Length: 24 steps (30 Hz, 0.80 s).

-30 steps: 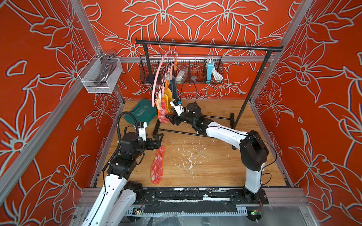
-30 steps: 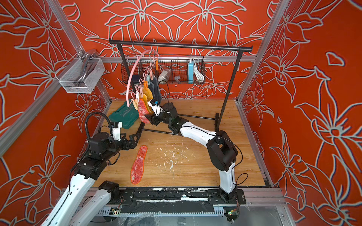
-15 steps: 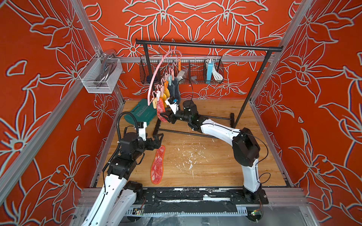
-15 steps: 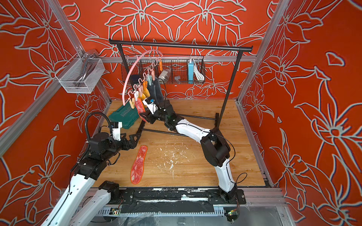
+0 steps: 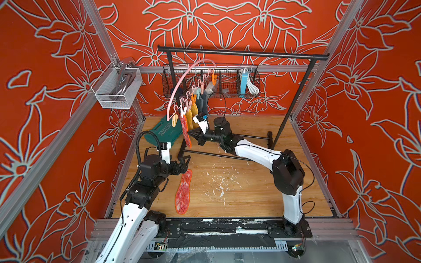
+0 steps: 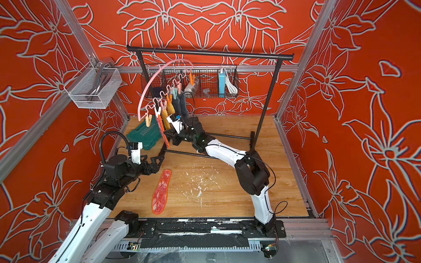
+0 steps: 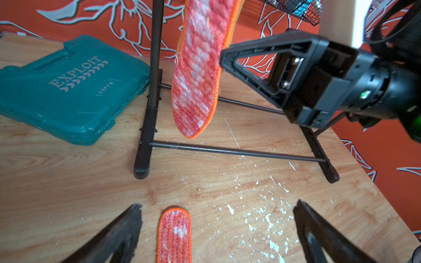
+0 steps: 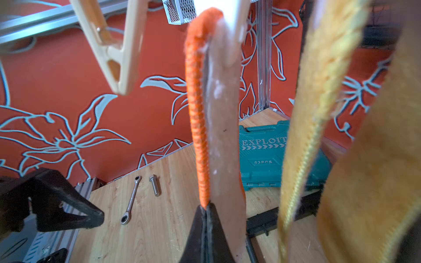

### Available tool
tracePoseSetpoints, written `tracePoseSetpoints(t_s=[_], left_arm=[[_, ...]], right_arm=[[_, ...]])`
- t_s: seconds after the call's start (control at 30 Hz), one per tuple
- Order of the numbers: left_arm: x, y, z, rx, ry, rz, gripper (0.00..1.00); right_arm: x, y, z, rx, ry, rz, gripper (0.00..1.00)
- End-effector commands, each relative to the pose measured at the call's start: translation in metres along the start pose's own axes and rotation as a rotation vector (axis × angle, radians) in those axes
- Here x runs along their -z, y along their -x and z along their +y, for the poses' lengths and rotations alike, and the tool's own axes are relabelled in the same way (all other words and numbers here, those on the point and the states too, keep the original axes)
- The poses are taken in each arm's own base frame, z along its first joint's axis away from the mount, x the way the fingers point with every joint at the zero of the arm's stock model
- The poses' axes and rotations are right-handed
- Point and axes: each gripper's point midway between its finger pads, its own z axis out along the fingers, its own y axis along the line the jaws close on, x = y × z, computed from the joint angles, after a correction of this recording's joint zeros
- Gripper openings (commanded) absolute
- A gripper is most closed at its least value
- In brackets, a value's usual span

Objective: Take the shoe insoles off the hanger
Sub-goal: Remove the insole from the hanger.

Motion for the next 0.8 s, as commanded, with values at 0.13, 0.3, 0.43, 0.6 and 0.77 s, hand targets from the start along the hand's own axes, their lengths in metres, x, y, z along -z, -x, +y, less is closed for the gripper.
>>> tracePoseSetpoints(t_s=[0.13,0.3,0.43,0.6,0.77], left_arm=[[0.002,0.008,-0.006,-0.006,-0.038,-0.04,0.98],[-0.003,0.002,-0.018,0.0,-0.116,-0.012,0.98],[-0.006,0.0,-0.026,-0.001,-0.164,0.006,0.98],[-0.005,0.0,-0.032,-0.01,-0.202,0.01,0.98],[-0.006,-0.002,-0.038,-0.006,-0.237,0.023,0.98]], right_arm=[[0.041,0.041,0.031,-0.172,0.042,-0.083,0.0],[0.058,0.057,0.043,-0.304,0.05,-0.117,0.0],[0.067,0.068,0.053,-0.382,0.054,-0.137,0.0],[0.076,0.072,0.057,-0.466,0.008,-0.138,0.0],[0.083,0.075,0.067,-0.537,0.032,-0.143,0.0]])
